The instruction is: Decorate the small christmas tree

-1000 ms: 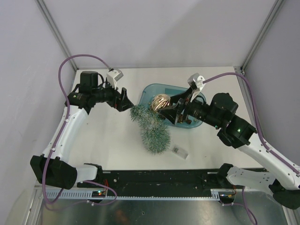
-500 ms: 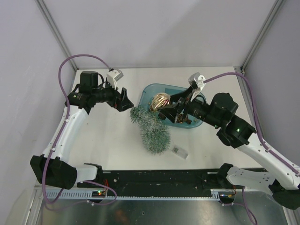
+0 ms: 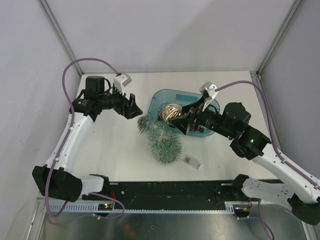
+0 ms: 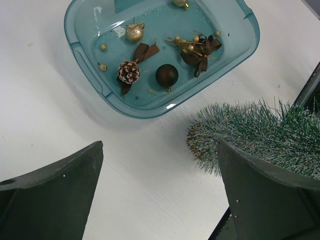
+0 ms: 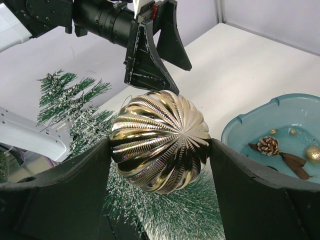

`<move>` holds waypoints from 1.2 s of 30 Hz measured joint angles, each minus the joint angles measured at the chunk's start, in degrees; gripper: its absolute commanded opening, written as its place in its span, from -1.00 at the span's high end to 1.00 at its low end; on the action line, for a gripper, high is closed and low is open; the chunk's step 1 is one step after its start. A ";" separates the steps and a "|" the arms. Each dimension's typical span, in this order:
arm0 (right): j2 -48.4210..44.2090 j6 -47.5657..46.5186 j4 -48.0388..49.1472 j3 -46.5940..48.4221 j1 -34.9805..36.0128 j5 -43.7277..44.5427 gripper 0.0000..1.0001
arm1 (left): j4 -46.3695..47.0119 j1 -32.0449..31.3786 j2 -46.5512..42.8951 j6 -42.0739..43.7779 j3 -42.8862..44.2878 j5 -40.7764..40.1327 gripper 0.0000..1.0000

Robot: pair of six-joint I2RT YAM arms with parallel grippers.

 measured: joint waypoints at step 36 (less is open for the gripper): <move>-3.06 0.48 -1.31 -1.03 -0.28 2.21 -0.84 | 0.00 0.00 0.00 -0.17 0.00 0.15 -0.99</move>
